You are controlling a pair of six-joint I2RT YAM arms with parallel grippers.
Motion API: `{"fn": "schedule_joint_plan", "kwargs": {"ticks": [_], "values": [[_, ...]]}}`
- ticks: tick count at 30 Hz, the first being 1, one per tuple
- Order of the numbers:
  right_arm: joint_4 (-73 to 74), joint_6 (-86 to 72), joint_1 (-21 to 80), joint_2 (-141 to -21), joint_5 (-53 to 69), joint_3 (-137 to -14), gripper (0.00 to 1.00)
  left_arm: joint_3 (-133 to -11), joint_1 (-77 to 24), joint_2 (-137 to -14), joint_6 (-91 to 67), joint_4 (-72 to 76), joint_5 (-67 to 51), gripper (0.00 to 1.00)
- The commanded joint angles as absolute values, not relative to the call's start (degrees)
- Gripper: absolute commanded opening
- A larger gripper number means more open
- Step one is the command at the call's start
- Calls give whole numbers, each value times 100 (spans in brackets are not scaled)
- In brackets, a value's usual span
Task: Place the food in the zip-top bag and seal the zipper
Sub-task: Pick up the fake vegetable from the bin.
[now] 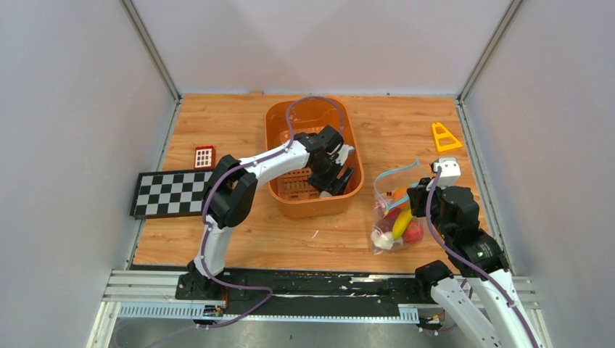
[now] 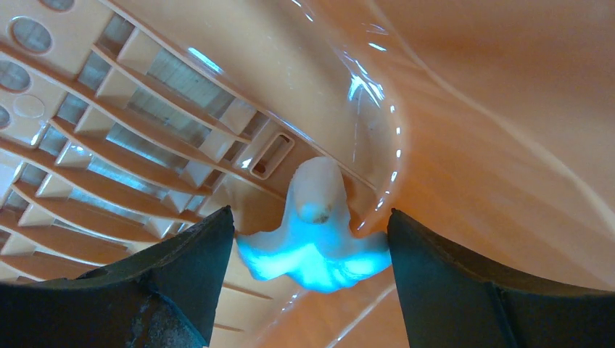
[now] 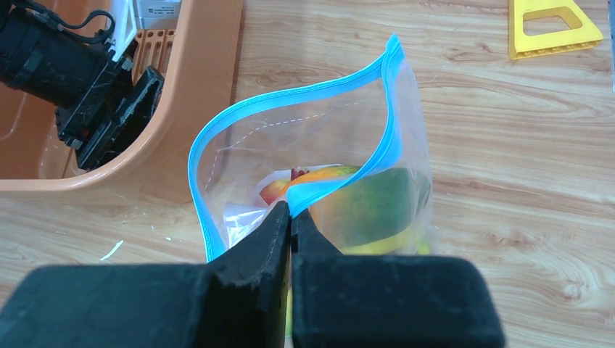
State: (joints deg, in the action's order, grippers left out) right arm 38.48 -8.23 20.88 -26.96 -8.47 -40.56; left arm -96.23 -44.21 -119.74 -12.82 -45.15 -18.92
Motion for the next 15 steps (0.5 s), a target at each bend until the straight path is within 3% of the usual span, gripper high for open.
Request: {"fn": "schedule_joint_plan", "kwargs": {"ticks": [1, 6, 10, 15], "values": [[3552, -690, 2100, -2663, -746, -4086, 0, -9781, -4456, -12136, -1150, -4426, -1604, 84], [3532, -666, 2101, -2646, -721, -4072, 0, -9400, -4456, -12248, -1164, -4317, -1592, 81], [3527, -662, 2101, -2632, -709, -4067, 0, -9181, -4494, -12358, -1071, -4391, -1565, 68], [3558, -635, 2101, -2571, -777, -4103, 0, -9345, -4518, -12176, -1005, -4517, -1098, 40]]}}
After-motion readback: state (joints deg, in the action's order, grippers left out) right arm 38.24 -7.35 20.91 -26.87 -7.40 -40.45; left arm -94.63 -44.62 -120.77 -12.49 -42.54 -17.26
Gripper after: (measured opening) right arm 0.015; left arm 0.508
